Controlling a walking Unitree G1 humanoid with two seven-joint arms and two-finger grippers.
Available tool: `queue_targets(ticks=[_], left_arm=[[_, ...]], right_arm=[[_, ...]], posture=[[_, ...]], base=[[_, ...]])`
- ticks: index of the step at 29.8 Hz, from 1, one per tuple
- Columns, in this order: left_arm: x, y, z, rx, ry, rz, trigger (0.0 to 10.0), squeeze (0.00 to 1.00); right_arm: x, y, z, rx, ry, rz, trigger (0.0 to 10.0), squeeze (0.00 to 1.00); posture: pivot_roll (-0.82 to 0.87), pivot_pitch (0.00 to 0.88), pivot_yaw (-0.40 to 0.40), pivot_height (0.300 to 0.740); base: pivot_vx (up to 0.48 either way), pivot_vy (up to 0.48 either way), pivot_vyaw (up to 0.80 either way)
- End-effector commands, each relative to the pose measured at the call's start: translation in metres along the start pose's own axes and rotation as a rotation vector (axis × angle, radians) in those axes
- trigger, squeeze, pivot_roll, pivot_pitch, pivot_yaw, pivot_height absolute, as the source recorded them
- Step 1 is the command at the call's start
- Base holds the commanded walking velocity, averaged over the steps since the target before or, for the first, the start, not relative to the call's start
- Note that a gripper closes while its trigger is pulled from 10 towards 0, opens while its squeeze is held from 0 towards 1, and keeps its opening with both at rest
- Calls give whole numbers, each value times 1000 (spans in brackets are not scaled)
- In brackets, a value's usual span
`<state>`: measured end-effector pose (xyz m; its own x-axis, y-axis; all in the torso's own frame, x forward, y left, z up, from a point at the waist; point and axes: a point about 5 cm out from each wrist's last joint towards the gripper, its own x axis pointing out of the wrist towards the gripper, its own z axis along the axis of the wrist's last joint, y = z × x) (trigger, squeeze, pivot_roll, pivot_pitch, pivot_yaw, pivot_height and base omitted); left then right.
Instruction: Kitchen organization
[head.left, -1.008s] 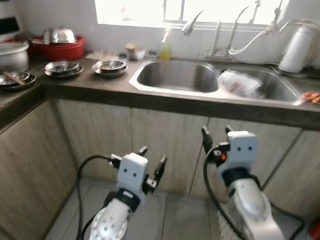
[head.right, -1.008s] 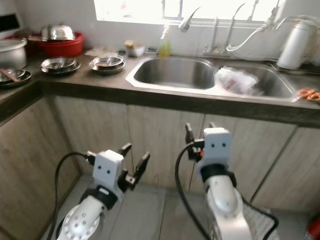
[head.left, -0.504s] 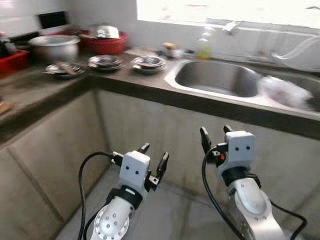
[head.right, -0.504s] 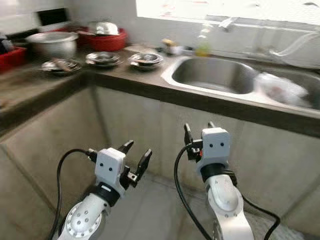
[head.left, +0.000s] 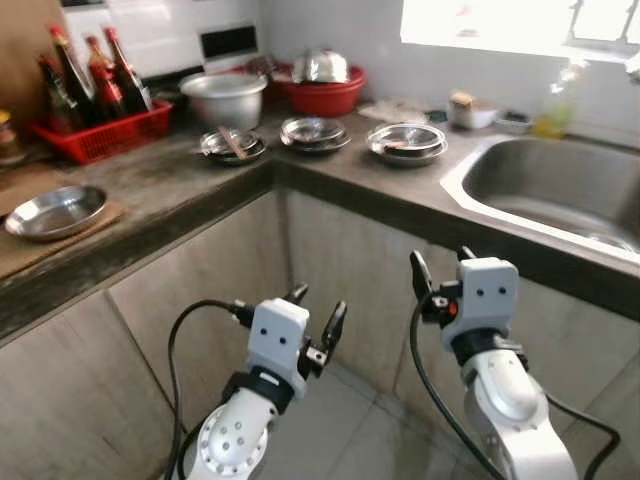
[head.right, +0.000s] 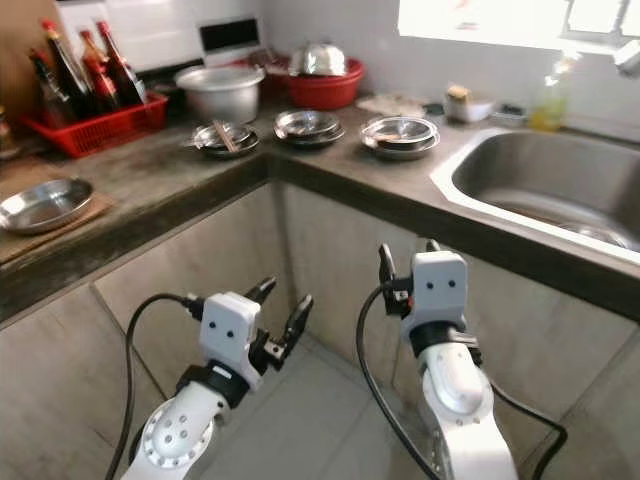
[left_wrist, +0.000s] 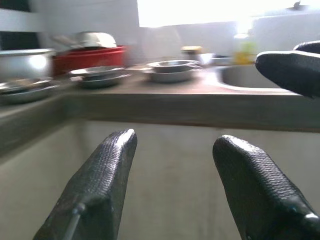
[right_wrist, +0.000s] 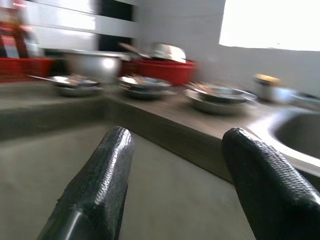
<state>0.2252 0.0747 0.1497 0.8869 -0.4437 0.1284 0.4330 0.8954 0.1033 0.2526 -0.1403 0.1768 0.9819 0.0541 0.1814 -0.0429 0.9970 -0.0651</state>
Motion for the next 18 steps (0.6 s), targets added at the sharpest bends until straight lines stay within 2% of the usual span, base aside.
queue_targets(ticks=[1, 18], left_arm=[[-2, 5, -2, 21, 10, 24, 10000, 0], [-2, 7, -1, 24, 11, 35, 10000, 0]], right_arm=[[2, 7, 5, 11, -23, 26, 10000, 0], [7, 9, 7, 4, -31, 34, 10000, 0]], posture=[[30, 0, -42, 740], [39, 0, -48, 740]], base=[[352, 0, 800], [353, 0, 800]])
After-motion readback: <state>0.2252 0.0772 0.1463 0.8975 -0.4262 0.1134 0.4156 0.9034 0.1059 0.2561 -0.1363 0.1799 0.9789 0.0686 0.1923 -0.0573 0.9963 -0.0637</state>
